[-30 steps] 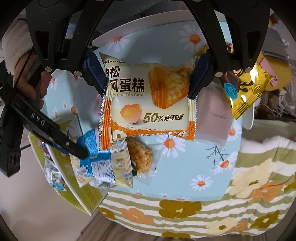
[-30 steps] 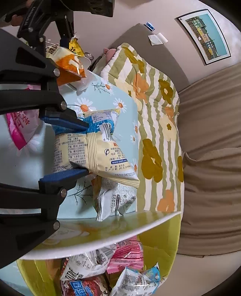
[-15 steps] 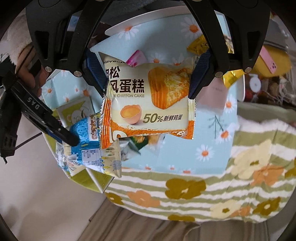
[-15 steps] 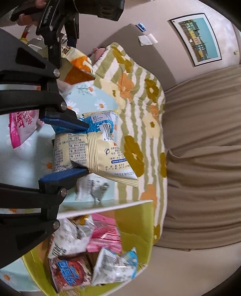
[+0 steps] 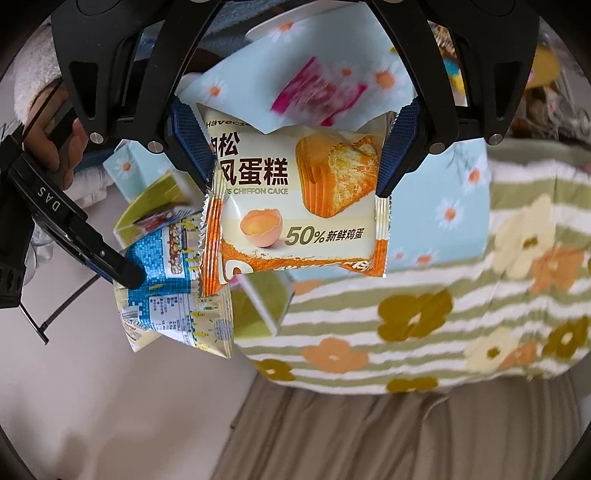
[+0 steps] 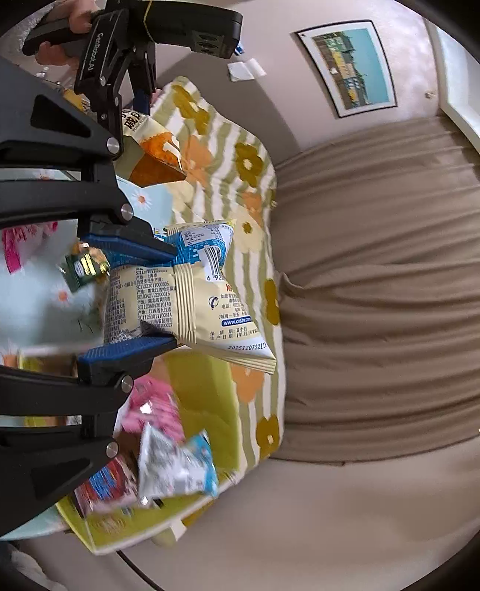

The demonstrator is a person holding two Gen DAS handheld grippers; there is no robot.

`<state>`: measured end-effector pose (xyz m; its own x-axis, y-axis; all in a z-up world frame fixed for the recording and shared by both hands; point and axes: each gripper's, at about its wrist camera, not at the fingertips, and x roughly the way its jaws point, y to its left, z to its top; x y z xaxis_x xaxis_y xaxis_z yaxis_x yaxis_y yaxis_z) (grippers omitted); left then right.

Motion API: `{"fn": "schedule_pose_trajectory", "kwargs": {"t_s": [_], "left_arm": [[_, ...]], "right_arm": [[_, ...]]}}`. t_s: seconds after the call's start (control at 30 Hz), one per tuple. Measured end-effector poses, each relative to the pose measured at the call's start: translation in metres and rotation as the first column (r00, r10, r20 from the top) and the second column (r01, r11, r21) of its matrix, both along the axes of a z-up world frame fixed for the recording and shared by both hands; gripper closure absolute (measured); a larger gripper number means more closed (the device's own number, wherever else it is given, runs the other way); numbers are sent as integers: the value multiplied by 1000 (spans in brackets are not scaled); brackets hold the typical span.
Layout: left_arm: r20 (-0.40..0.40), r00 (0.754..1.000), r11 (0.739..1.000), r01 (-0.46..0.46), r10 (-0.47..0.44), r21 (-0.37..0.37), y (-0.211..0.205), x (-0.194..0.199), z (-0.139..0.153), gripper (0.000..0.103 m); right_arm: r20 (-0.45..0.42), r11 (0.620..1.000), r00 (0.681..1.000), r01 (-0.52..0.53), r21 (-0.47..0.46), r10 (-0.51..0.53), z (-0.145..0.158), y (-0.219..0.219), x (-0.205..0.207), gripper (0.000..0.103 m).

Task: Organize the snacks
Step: 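Carry both packs over the yellow box and open both tools to drop them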

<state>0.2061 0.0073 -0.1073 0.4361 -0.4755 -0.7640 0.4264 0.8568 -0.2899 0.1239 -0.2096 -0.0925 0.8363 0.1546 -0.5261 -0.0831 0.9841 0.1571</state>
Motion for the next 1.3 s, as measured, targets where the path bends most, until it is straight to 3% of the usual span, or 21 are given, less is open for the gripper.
{"fn": "schedule_pose_trajectory", "kwargs": {"t_s": [0.33, 0.67, 0.77, 0.93, 1.07, 1.3], "left_arm": [[27, 999, 999, 47, -47, -13, -131, 21, 15, 21], [-61, 997, 997, 51, -47, 59, -235, 35, -32, 21], [-87, 995, 996, 63, -57, 70, -251, 30, -45, 19], [-81, 996, 990, 59, -48, 132, -263, 23, -56, 1], [-109, 993, 989, 54, -39, 136, -257, 17, -60, 1], [-61, 998, 989, -1, 10, 145, -238, 11, -37, 1]], "right_arm": [[40, 999, 999, 29, -13, -29, 31, -111, 16, 65], [-5, 1000, 1000, -25, 17, 25, 21, -187, 43, 65], [-21, 999, 999, -37, 40, 38, 14, -197, 49, 65], [-45, 996, 998, -49, 76, 53, 2, -206, 56, 66], [-68, 994, 995, -62, 95, 69, -5, -206, 55, 66], [-117, 988, 987, -93, 123, 108, -18, -199, 50, 66]]}}
